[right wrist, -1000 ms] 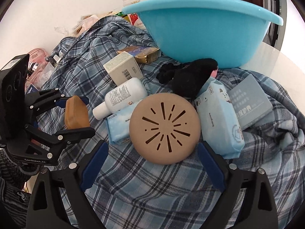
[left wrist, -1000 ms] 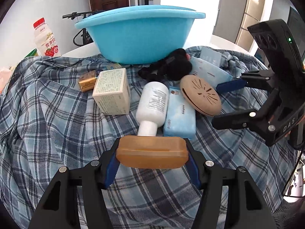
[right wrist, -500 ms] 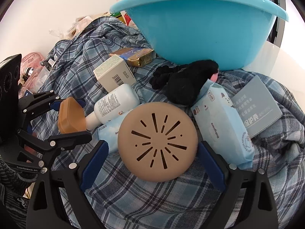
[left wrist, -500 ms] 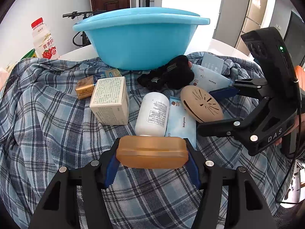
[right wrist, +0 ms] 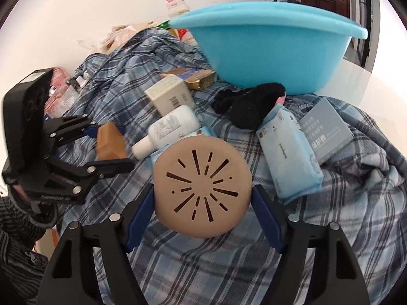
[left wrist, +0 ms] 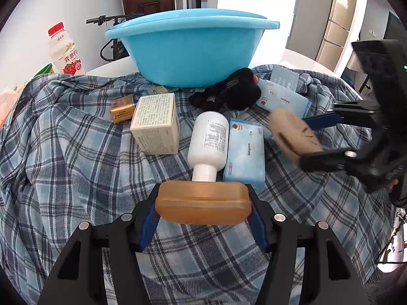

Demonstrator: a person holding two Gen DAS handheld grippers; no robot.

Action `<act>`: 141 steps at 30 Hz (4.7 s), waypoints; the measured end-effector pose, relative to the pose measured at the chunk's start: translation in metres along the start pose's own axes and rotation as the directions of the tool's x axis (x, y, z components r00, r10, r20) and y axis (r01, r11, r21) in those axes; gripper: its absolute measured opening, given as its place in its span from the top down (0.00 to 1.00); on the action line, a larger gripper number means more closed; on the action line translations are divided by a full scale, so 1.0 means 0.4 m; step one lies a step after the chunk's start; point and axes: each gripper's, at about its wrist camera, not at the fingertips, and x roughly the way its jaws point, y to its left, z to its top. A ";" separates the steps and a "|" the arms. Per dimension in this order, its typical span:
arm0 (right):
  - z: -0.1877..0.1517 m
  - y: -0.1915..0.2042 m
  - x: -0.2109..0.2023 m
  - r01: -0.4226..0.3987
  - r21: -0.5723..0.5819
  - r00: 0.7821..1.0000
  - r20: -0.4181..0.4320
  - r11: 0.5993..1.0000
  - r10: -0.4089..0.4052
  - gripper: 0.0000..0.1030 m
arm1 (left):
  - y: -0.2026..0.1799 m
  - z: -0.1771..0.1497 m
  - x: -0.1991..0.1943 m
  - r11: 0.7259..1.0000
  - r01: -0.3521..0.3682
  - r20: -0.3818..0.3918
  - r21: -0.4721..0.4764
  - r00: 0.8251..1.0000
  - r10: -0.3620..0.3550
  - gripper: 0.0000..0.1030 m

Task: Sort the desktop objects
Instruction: 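Grasp the round tan perforated disc with the right gripper, then carry the soap bar and tan disc with both grippers over the blue basin, then lower the amber soap bar into the basin and open the left gripper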

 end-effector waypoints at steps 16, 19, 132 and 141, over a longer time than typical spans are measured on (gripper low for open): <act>-0.106 0.128 -0.032 0.126 -0.088 0.990 -0.055 0.988 -0.131 0.27 | -0.069 -0.064 -0.027 0.999 0.038 -0.011 0.020 0.999 -0.038 0.39; -0.123 0.132 -0.037 0.142 -0.087 0.988 -0.051 0.986 -0.147 0.27 | -0.073 -0.077 -0.023 0.999 0.038 -0.029 0.020 0.999 -0.037 0.39; 0.505 -0.144 -0.320 0.189 0.102 0.931 0.298 0.977 -0.211 0.26 | 0.066 0.710 -0.163 0.994 -0.031 0.273 -0.105 0.960 0.058 0.38; 0.612 -0.261 -0.249 0.199 0.184 0.942 0.236 0.963 -0.240 0.26 | 0.169 0.847 -0.004 0.980 -0.004 0.139 -0.197 0.990 0.032 0.38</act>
